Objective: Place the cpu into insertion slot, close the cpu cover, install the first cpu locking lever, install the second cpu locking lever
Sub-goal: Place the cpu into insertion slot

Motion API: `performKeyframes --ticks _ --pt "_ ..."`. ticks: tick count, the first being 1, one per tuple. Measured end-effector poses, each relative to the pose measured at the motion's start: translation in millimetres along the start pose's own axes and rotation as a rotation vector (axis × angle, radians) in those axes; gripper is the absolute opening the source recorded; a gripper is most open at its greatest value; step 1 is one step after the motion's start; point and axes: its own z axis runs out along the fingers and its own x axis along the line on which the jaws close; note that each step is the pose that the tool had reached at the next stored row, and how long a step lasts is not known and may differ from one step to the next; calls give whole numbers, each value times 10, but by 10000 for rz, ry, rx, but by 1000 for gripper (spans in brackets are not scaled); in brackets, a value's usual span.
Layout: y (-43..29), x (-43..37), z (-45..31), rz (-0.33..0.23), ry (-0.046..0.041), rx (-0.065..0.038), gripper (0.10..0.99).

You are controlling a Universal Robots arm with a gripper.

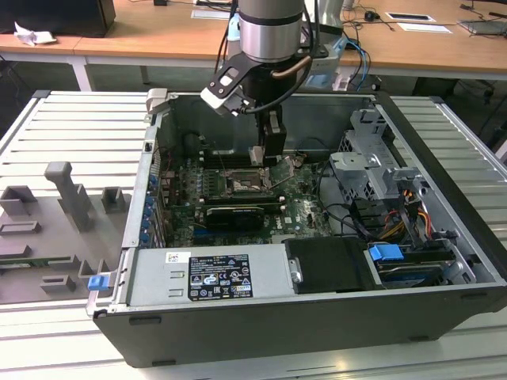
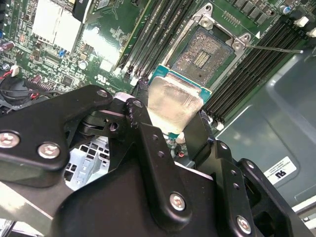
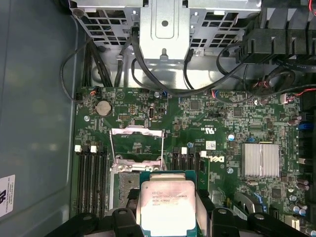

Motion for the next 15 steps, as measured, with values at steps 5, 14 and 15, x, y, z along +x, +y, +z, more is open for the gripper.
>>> performKeyframes --ticks 5,14,15 --pt "-37 12 24 90 -8 -1 529" --pt "-40 11 56 96 -9 -2 529" --pt "-40 11 59 96 -9 -2 529"
